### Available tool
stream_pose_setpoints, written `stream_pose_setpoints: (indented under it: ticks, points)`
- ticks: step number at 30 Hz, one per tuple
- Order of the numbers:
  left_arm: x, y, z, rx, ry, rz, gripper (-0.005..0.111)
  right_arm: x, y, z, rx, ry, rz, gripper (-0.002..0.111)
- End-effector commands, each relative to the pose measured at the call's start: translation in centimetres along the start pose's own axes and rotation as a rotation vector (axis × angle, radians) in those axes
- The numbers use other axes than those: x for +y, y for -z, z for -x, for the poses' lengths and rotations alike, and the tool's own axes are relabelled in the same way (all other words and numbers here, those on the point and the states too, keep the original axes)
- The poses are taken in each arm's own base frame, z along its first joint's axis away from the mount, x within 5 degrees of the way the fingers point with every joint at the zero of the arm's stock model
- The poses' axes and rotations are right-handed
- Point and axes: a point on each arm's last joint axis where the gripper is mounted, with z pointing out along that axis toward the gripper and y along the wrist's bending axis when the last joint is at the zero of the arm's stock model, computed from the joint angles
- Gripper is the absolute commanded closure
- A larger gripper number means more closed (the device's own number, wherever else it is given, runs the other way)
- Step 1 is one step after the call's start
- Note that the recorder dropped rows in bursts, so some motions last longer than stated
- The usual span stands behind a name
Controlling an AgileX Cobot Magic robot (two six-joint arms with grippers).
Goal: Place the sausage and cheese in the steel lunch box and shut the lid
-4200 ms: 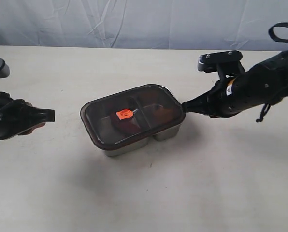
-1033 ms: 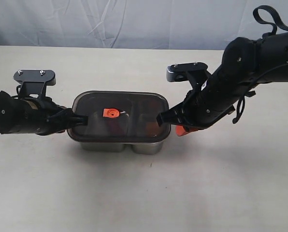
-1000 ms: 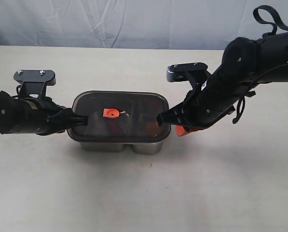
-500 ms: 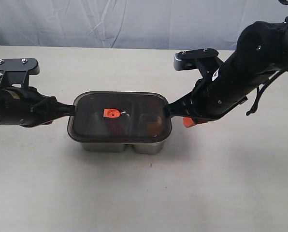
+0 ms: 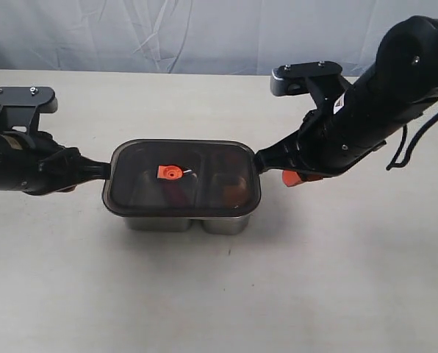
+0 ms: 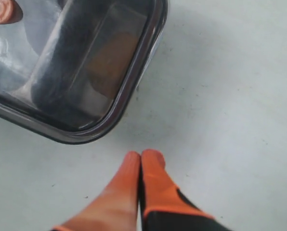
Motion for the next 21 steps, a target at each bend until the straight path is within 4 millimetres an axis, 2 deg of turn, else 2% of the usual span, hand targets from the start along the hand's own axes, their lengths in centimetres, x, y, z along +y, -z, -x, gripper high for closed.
stream_pose_setpoints:
  ticks: [1, 5, 8, 14, 17, 21]
  points:
    - [-0.3, 2.3, 1.1, -0.078, -0.022, -0.020, 0.086, 0.0, 1.5, 0.5, -0.094, 0.024, -0.010, 0.109]
    - [-0.7, 4.0, 1.8, -0.155, -0.009, -0.042, 0.086, 0.7, 1.6, 1.4, -0.199, 0.021, 0.059, 0.109]
    - [-1.6, 4.3, 1.7, -0.166, -0.029, -0.069, 0.086, 1.5, 0.2, 1.4, -0.169, 0.066, 0.169, 0.109]
    - [-3.9, 3.5, 1.1, -0.169, -0.110, -0.121, 0.086, 2.1, -3.0, 1.6, -0.130, 0.060, 0.284, 0.109]
    - [-4.5, 2.7, 0.9, -0.171, -0.143, -0.126, 0.086, 1.9, -4.0, 1.6, -0.115, 0.053, 0.276, 0.109]
    - [-4.3, 0.9, 0.3, -0.124, -0.143, -0.105, 0.086, 1.7, -4.3, 1.6, -0.118, 0.053, 0.266, 0.109]
